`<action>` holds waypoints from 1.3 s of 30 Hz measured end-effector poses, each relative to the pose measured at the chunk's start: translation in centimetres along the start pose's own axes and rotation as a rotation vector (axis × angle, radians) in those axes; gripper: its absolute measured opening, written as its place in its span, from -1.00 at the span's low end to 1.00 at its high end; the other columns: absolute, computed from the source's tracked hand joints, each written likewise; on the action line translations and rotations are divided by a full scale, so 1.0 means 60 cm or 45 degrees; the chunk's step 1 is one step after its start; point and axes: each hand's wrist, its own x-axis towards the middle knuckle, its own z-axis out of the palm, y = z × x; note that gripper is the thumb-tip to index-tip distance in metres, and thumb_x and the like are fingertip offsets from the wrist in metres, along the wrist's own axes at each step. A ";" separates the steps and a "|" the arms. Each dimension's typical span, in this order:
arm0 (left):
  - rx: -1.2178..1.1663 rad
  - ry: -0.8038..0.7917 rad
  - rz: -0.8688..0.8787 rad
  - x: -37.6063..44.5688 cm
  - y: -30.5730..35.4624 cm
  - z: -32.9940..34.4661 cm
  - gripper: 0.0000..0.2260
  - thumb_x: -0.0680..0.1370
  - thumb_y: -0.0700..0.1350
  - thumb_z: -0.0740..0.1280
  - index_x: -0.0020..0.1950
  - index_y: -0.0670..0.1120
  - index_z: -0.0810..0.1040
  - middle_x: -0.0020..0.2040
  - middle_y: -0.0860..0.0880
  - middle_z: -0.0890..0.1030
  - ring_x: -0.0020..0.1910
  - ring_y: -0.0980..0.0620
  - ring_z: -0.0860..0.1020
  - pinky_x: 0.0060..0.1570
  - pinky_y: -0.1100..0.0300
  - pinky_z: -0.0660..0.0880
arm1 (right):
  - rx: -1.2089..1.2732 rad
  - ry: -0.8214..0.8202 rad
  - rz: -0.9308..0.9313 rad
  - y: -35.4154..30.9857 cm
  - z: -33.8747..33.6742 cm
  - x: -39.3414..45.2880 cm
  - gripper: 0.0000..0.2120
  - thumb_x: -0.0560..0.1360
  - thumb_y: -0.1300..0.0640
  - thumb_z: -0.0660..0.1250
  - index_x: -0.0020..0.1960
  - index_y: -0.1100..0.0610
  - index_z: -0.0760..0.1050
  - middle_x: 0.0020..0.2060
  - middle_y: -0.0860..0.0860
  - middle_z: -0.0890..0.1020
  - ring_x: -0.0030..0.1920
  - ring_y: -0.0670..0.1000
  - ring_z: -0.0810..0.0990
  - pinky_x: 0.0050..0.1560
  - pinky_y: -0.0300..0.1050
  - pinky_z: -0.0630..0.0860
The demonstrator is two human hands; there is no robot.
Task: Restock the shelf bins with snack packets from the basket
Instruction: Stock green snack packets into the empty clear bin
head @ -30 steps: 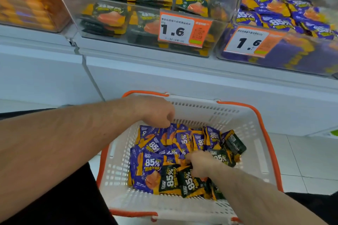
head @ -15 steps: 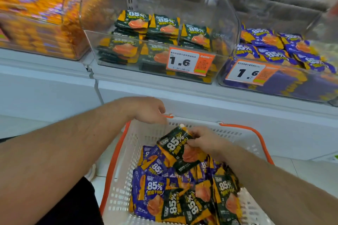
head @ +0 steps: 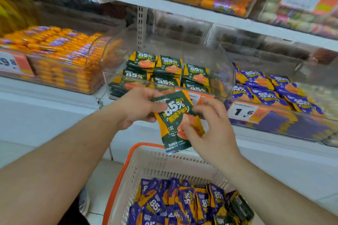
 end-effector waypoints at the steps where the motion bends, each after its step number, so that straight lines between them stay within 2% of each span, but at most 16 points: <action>1: -0.040 0.016 0.028 -0.002 0.006 -0.001 -0.95 0.54 -0.23 0.40 -0.03 -0.10 0.60 -0.13 0.01 0.69 -0.23 0.01 0.59 -0.23 0.14 0.58 | -0.055 -0.010 -0.085 -0.010 -0.003 -0.001 -0.60 0.34 -0.09 0.44 0.08 0.11 0.56 0.26 -0.03 0.43 0.26 -0.04 0.46 0.28 -0.24 0.37; 3: -0.091 0.043 0.088 -0.006 0.017 0.003 -0.93 0.54 -0.23 0.40 0.00 -0.13 0.62 -0.05 -0.19 0.69 -0.13 -0.12 0.61 -0.01 -0.06 0.58 | -0.153 -0.031 -0.130 -0.030 -0.003 0.004 -0.42 0.24 -0.25 0.40 0.12 0.09 0.56 0.37 0.00 0.41 0.34 0.05 0.44 0.33 -0.05 0.38; 5: -0.138 0.082 0.143 -0.007 0.030 0.008 -0.90 0.54 -0.23 0.39 0.05 -0.17 0.62 -0.02 -0.25 0.68 -0.12 -0.15 0.62 0.02 -0.13 0.57 | -0.180 -0.073 -0.049 -0.054 -0.006 0.013 -0.31 0.18 -0.36 0.36 0.18 0.02 0.52 0.44 -0.05 0.32 0.41 0.04 0.37 0.35 0.00 0.38; 7: -0.210 0.125 0.207 -0.007 0.041 0.012 -0.86 0.55 -0.25 0.37 0.10 -0.20 0.60 -0.07 -0.20 0.70 -0.17 -0.08 0.65 -0.16 0.00 0.63 | -0.181 -0.132 0.066 -0.072 -0.005 0.024 -0.24 0.14 -0.41 0.34 0.23 -0.03 0.45 0.47 -0.09 0.24 0.45 0.00 0.29 0.34 0.01 0.38; 9: -0.267 0.172 0.280 -0.005 0.051 0.014 -0.86 0.56 -0.27 0.35 0.11 -0.20 0.60 -0.11 -0.13 0.71 -0.21 -0.02 0.66 -0.29 0.15 0.59 | -0.308 -0.111 0.061 -0.085 -0.003 0.040 -0.24 0.14 -0.37 0.36 0.23 0.00 0.42 0.46 -0.01 0.26 0.41 0.10 0.32 0.29 0.06 0.39; 11: -0.329 0.232 0.324 0.002 0.057 0.014 -0.86 0.57 -0.26 0.34 0.11 -0.18 0.60 -0.16 -0.07 0.72 -0.25 0.03 0.66 -0.31 0.19 0.57 | -0.487 -0.049 -0.039 -0.089 0.003 0.066 -0.28 0.12 -0.27 0.36 0.19 0.07 0.44 0.40 0.10 0.36 0.27 0.24 0.43 0.20 0.13 0.42; 13: -0.373 0.329 0.363 0.012 0.061 0.015 -0.79 0.58 -0.21 0.34 0.22 -0.18 0.55 -0.21 0.02 0.70 -0.26 0.11 0.65 -0.27 0.21 0.56 | -0.609 -0.055 -0.059 -0.088 0.003 0.110 -0.29 0.11 -0.25 0.31 0.17 0.09 0.46 0.35 0.12 0.41 0.17 0.27 0.47 0.15 0.12 0.41; 15: -0.157 0.551 0.440 0.026 0.062 0.013 -0.67 0.57 -0.11 0.36 0.33 -0.10 0.49 -0.16 0.15 0.67 -0.11 0.20 0.62 -0.06 0.19 0.53 | -0.668 -0.132 0.026 -0.080 0.001 0.166 -0.28 0.17 -0.29 0.27 0.22 0.08 0.44 0.33 0.11 0.41 0.19 0.26 0.45 0.19 0.10 0.39; 17: 0.394 0.771 0.562 0.036 0.057 0.006 -0.61 0.56 -0.02 0.35 0.37 -0.02 0.47 -0.02 0.19 0.64 0.12 0.15 0.54 0.22 0.11 0.38 | -0.715 -0.215 0.155 -0.058 0.008 0.227 -0.29 0.29 -0.34 0.28 0.30 0.07 0.40 0.32 0.11 0.41 0.26 0.24 0.40 0.25 0.10 0.37; 18: 0.648 0.819 0.606 0.041 0.053 0.003 -0.61 0.55 0.01 0.34 0.38 0.02 0.46 0.05 0.18 0.63 0.21 0.10 0.49 0.27 0.08 0.26 | -0.753 -0.239 0.217 -0.043 0.014 0.255 -0.28 0.34 -0.37 0.28 0.33 0.07 0.39 0.33 0.12 0.41 0.28 0.25 0.40 0.26 0.10 0.37; 24: 1.139 0.701 0.489 0.074 0.016 0.014 -0.60 0.58 0.14 0.18 0.41 0.09 0.39 0.13 0.11 0.64 0.24 0.00 0.45 0.26 0.03 0.04 | -0.921 -0.408 0.536 0.031 0.074 0.344 -0.20 0.44 -0.46 0.13 0.37 0.15 0.43 0.32 0.20 0.48 0.32 0.27 0.43 0.25 0.02 0.37; 29: 1.236 0.749 0.490 0.081 0.016 0.021 -0.61 0.59 0.16 0.09 0.37 0.11 0.44 0.09 0.10 0.66 0.20 -0.02 0.46 0.17 0.02 0.03 | -0.933 -0.658 0.593 0.085 0.111 0.362 -0.20 0.48 -0.43 0.05 0.44 0.15 0.38 0.41 0.21 0.41 0.35 0.27 0.41 0.31 0.05 0.38; 31: 1.244 0.746 0.496 0.079 0.016 0.021 -0.60 0.59 0.17 0.07 0.37 0.11 0.44 0.09 0.10 0.66 0.19 -0.01 0.47 0.16 0.03 0.03 | -0.933 -0.749 0.640 0.100 0.118 0.361 -0.26 0.56 -0.36 -0.03 0.49 0.15 0.33 0.49 0.19 0.32 0.46 0.24 0.29 0.41 0.06 0.27; 33: 1.238 0.743 0.506 0.076 0.016 0.021 -0.61 0.60 0.17 0.07 0.37 0.11 0.44 0.09 0.10 0.66 0.19 0.00 0.47 0.16 0.03 0.03 | -0.916 -0.720 0.625 0.103 0.121 0.361 -0.31 0.60 -0.30 -0.09 0.49 0.16 0.33 0.50 0.18 0.29 0.49 0.23 0.22 0.45 0.08 0.21; 36: 1.263 0.732 0.513 0.074 0.015 0.020 -0.60 0.60 0.18 0.04 0.35 0.11 0.45 0.07 0.10 0.66 0.17 0.00 0.48 0.14 0.04 0.02 | -0.853 -0.714 0.494 0.100 0.123 0.361 -0.45 0.56 -0.15 -0.03 0.27 0.16 0.51 0.35 0.17 0.48 0.32 0.21 0.45 0.23 -0.02 0.40; 39: 1.295 0.725 0.516 0.069 0.015 0.021 -0.58 0.58 0.17 -0.01 0.27 0.11 0.52 0.03 0.09 0.67 0.13 0.00 0.49 0.11 0.04 0.04 | -0.758 -0.858 0.552 0.105 0.122 0.357 -0.62 0.61 0.01 0.05 0.25 0.16 0.51 0.35 0.16 0.48 0.29 0.17 0.47 0.03 -0.11 0.35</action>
